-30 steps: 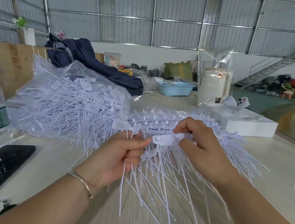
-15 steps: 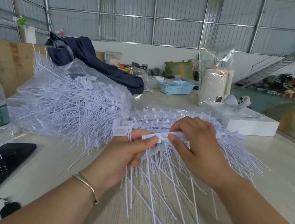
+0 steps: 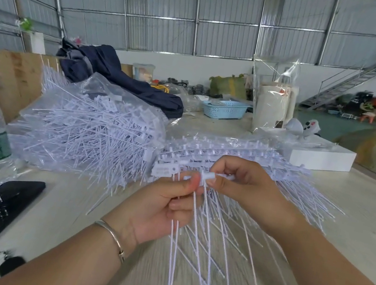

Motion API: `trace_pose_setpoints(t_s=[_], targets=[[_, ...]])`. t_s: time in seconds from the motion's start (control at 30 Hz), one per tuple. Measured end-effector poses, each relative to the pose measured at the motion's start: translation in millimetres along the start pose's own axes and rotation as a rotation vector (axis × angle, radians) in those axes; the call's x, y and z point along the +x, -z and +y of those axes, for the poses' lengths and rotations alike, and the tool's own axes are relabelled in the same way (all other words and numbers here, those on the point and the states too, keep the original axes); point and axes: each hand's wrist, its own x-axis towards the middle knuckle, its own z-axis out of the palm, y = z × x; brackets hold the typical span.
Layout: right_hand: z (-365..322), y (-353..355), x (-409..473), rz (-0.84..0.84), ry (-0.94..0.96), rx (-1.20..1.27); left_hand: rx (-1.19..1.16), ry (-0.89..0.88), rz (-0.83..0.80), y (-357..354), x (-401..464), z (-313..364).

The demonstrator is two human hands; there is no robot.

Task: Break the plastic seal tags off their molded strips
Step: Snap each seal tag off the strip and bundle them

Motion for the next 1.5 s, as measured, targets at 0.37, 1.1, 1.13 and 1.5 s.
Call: trace_pose_setpoints(t_s=[0.37,1.1,1.13,1.5], targets=[[1,3,0,0.191,0.076,-0.223,0.038,-0.044,0.292,1,9,2],[11,7,2,0.230,0.119,-0.537,0.167,-0.205,0.342,5,3,7],[10,7,1,0.219,0.092,-0.474,0.142,-0.193,0.312,5,3,7],[0,-5,-4,-0.043,-0.065,0.097,0.052,0.053,-0.056,2,0,-1]])
